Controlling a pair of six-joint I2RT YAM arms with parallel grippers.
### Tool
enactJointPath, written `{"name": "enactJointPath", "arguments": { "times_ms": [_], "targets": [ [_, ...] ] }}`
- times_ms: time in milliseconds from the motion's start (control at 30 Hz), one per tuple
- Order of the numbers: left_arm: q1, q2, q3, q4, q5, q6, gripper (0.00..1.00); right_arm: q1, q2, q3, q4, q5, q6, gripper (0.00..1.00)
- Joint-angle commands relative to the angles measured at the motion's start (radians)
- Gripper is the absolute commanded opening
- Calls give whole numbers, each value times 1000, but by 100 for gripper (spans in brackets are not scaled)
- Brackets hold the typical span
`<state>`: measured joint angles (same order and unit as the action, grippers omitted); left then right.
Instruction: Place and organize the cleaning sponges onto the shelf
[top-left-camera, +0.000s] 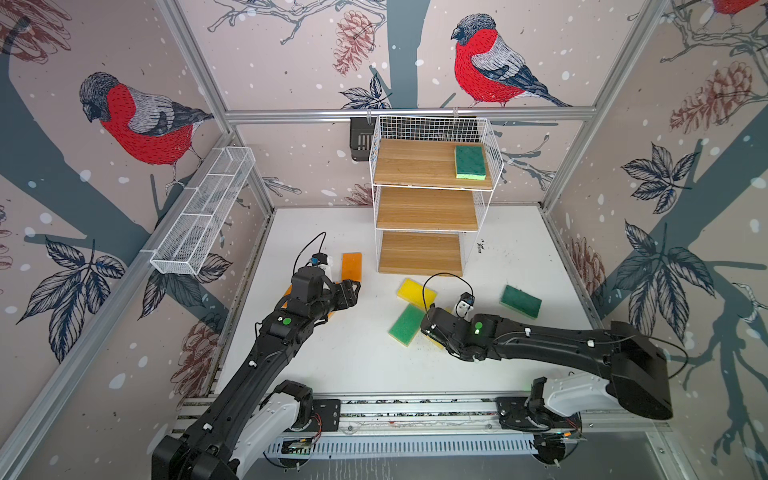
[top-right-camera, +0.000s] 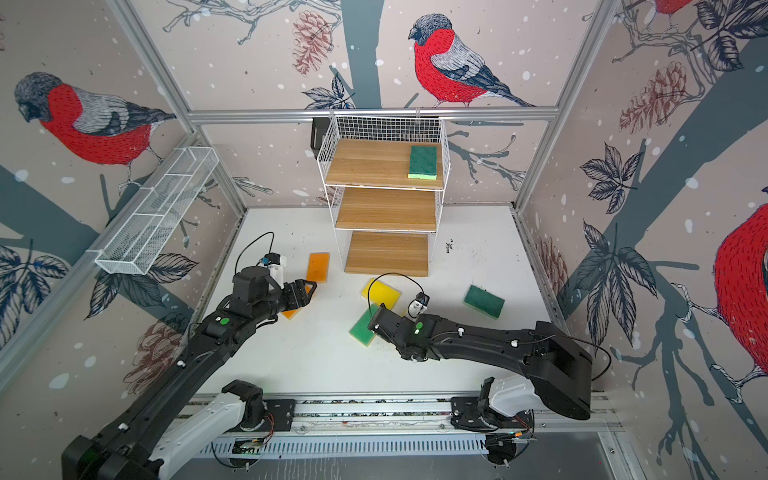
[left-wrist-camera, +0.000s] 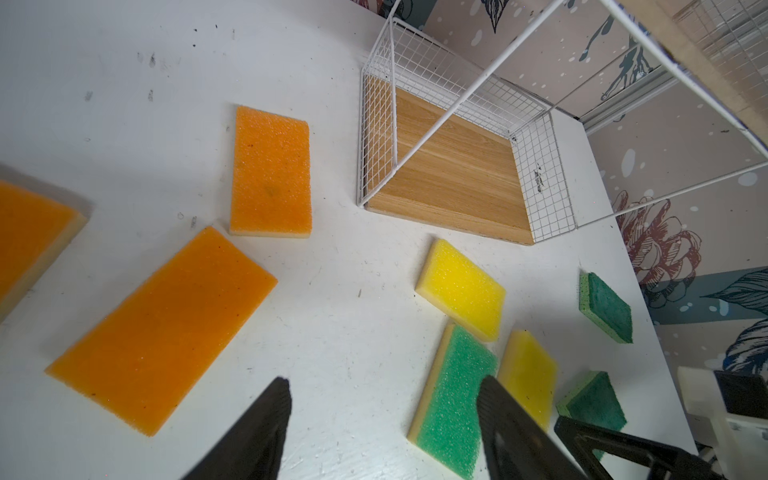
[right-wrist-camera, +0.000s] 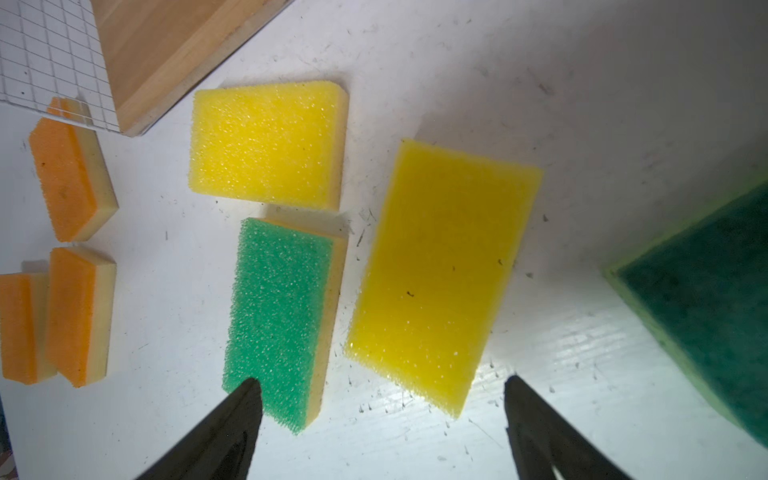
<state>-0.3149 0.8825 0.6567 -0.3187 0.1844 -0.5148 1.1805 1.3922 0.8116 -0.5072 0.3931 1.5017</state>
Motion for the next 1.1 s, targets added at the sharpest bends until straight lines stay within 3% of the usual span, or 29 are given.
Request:
{"name": "enactJointPath", "arguments": {
  "times_ms": [0,467,867,1067],
  "targets": [
    [-2,-4,-6,34,23,6,72,3,28,5,-26,-19,48,91],
    [-4,-16,-20,11,26,24,73,-18,201,102,-85,-64,22,92],
    [-14,-1,-33,21,43,29,73,-44,218,84,-74,-91,21,92],
    [-27,29,-72,110,162,9,72,-50,228,81,-69,-98,17,91]
  ]
}}
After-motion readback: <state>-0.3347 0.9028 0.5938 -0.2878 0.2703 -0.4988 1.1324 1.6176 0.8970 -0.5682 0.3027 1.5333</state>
